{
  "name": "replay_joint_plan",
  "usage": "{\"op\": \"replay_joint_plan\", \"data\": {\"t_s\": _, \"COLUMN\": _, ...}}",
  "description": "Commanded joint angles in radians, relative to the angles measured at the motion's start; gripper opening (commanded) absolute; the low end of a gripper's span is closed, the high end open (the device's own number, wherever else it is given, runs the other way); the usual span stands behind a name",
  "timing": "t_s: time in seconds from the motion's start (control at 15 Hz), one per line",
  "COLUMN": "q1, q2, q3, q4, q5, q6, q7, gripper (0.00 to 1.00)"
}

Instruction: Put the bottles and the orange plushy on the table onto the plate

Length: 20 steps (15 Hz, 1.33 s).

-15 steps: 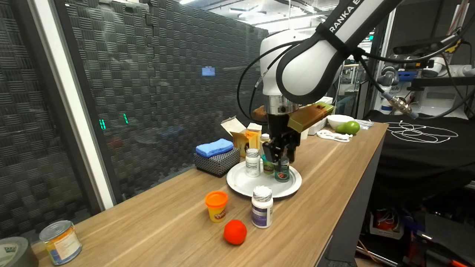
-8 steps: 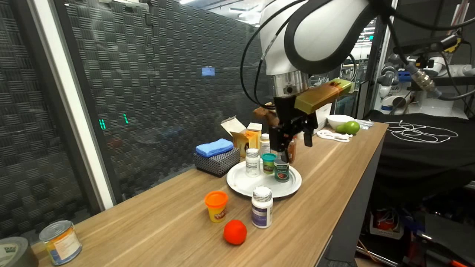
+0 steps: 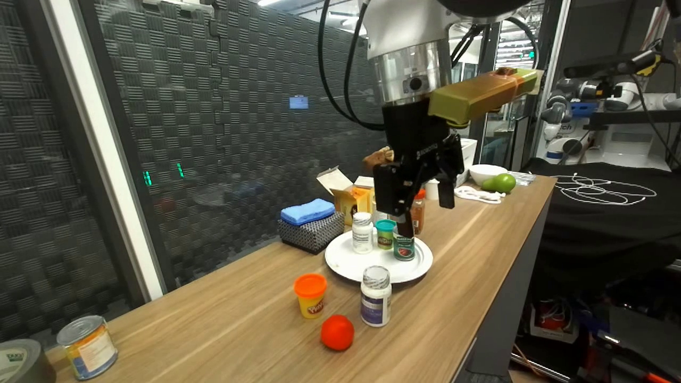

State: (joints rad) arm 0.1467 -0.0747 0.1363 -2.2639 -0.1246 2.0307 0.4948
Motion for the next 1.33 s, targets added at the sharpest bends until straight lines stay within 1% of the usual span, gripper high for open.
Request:
{"op": "replay_joint_plan", "data": {"t_s": 0.0, "q1": 0.013, "q2": -0.013, "q3": 0.031, "q4": -0.011, "q5": 0.058, "q6": 0.062, "q7": 0.019, "gripper": 1.0}}
{"op": "replay_joint_plan", "data": {"t_s": 0.33, "q1": 0.008, "q2": 0.034, "q3": 0.037, "q4": -0.017, "q5": 0.056, "q6": 0.213, "q7": 0.014, "gripper": 1.0}}
{"op": "replay_joint_plan", "data": {"t_s": 0.4, "q1": 0.007, "q2": 0.05, "q3": 0.034, "q4": -0.015, "q5": 0.061, "q6": 0.225, "q7": 0.002, "gripper": 1.0}}
{"op": "replay_joint_plan", "data": {"t_s": 0.6, "q1": 0.01, "q2": 0.098, "q3": 0.029, "q4": -0.002, "q5": 0.093, "q6": 0.208, "q7": -0.047, "gripper": 1.0}}
{"op": "replay_joint_plan", "data": {"t_s": 1.0, "q1": 0.011, "q2": 0.168, "q3": 0.019, "q4": 0.029, "q5": 0.114, "q6": 0.201, "q7": -0.061, "gripper": 1.0}}
{"op": "replay_joint_plan", "data": {"t_s": 1.27, "q1": 0.003, "q2": 0.199, "q3": 0.008, "q4": 0.073, "q5": 0.165, "q6": 0.188, "q7": -0.103, "gripper": 1.0}}
